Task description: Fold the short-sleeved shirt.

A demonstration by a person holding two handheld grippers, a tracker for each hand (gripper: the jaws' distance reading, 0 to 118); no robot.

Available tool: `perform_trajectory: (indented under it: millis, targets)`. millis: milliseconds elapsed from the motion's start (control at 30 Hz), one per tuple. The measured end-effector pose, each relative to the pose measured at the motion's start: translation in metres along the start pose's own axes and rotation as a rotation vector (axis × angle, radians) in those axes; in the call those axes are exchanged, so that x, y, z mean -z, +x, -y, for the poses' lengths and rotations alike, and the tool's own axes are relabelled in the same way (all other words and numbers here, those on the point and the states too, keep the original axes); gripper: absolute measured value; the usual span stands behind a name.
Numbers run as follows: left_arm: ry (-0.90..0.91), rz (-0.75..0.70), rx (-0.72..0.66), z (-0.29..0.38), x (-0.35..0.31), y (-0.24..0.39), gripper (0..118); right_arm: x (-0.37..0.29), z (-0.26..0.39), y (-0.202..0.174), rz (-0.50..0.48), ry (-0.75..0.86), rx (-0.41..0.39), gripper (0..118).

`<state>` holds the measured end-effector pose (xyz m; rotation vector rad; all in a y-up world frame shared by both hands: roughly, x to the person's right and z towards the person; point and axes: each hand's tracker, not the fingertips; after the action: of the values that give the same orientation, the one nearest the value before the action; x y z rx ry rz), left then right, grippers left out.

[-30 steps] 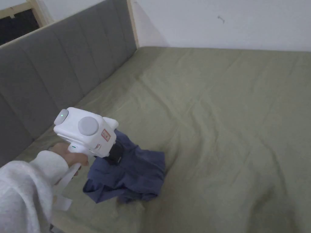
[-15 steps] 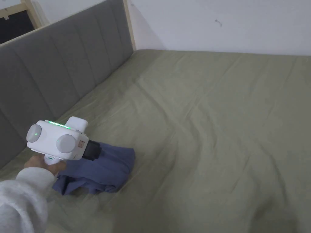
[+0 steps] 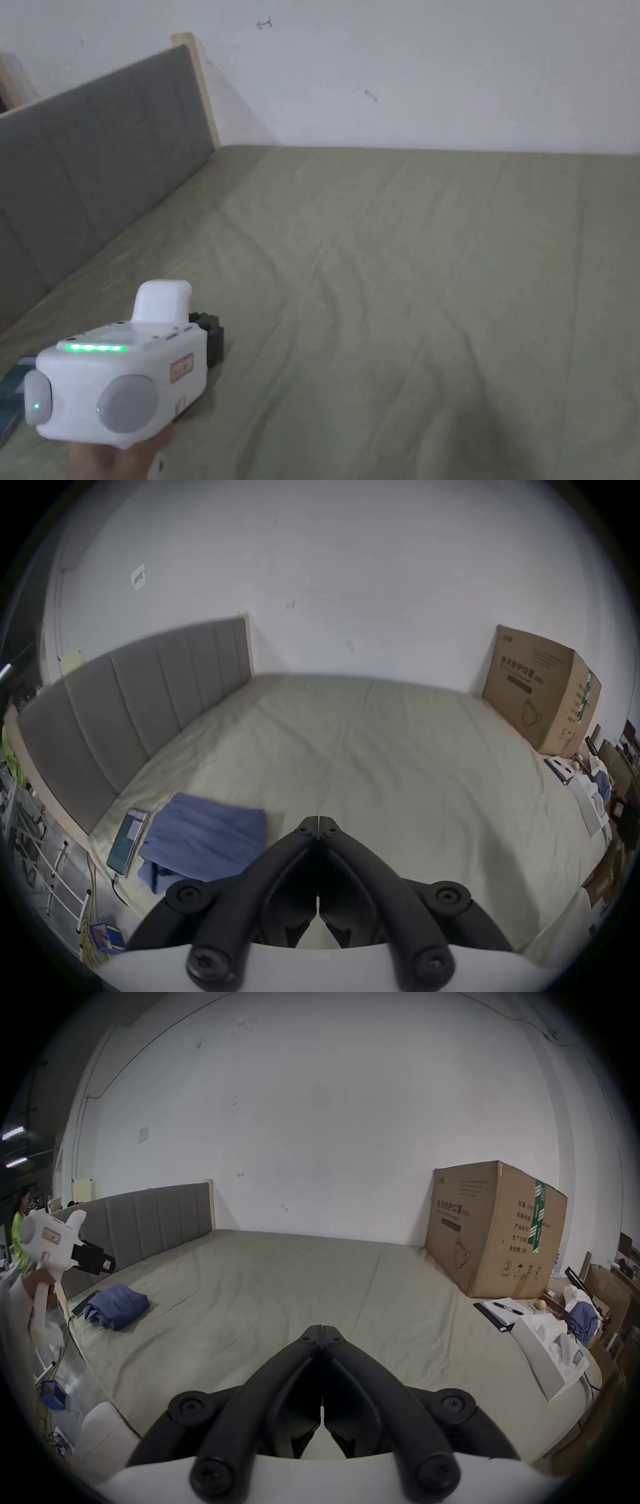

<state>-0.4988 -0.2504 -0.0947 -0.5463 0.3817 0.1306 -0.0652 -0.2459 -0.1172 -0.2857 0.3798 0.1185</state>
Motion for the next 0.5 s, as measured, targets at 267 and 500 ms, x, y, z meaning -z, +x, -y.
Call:
perform_trajectory:
  millis: [267, 500]
  targets:
    - [0.261, 0.102, 0.066, 0.022, -0.073, 0.149, 0, -0.016, -0.011, 0.04, 0.049, 0.076, 0.051, 0]
    - [0.39, 0.161, 0.061, 0.022, -0.115, 0.21, 0, -0.037, -0.018, 0.062, 0.098, 0.124, 0.074, 0]
